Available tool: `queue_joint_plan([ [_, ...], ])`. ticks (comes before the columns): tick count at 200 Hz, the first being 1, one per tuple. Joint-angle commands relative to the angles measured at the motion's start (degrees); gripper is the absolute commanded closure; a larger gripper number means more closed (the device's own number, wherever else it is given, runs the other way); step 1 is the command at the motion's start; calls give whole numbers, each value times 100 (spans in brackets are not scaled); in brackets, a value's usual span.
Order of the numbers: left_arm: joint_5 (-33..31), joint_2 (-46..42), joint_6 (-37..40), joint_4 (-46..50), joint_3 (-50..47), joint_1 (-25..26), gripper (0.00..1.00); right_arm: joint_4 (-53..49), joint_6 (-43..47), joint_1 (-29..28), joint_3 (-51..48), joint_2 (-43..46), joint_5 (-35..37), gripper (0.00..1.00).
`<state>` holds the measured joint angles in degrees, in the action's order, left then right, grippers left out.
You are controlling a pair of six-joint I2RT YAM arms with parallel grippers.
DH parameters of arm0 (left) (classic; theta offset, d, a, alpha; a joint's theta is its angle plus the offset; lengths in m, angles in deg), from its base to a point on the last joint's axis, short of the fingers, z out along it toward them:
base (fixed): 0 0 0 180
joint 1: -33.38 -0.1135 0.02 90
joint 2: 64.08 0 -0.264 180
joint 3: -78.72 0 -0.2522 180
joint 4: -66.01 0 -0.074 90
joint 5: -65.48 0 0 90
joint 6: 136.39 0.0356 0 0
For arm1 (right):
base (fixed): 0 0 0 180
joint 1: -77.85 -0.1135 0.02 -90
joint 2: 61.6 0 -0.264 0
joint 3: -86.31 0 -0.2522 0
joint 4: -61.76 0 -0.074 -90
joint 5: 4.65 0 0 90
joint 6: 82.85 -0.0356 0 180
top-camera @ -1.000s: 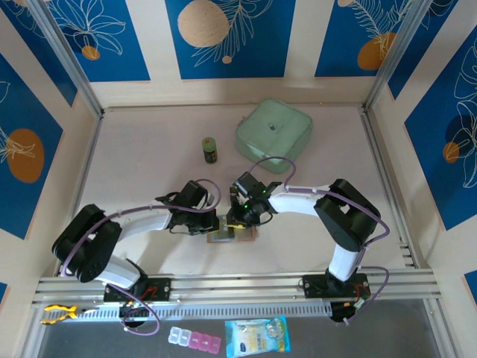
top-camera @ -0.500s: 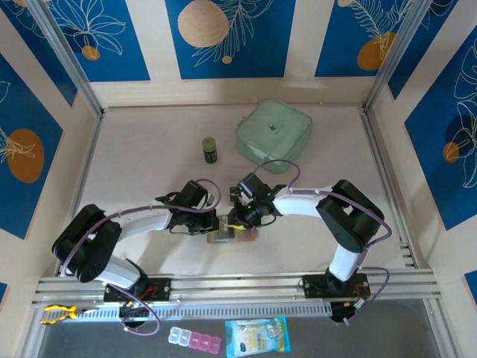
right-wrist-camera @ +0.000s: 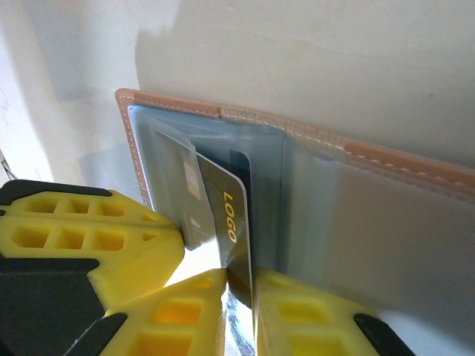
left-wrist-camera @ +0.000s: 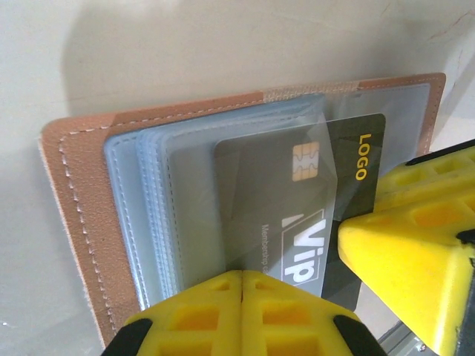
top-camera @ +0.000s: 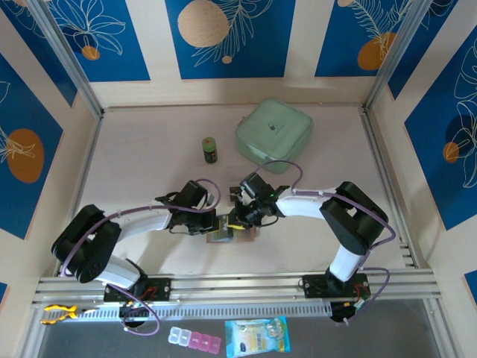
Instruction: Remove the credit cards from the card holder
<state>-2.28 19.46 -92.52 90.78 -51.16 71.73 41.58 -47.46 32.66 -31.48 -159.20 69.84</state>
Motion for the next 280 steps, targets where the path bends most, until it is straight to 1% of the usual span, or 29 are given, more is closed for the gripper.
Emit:
queue_joint_plan([
  [1, -97, -40, -9, 222, -94, -29, 100, 49, -75, 1, -71, 87, -129, 85],
  [45, -106, -34, -18, 227, -93, -22, 100, 4, -56, 52, -210, 161, -15, 88],
  [118, -106, 11, -26, 220, -76, -27, 100, -143, 78, 228, -405, 345, 21, 88],
  [182, -106, 39, -58, 208, -24, -25, 100, -463, 291, 383, -432, 647, 58, 88],
  [216, -150, 30, -83, 217, 37, -26, 100, -617, 436, 473, -373, 772, 6, 89],
  [280, -185, 34, -128, 61, 135, -25, 100, -1015, 709, 502, -24, 683, -116, 91],
])
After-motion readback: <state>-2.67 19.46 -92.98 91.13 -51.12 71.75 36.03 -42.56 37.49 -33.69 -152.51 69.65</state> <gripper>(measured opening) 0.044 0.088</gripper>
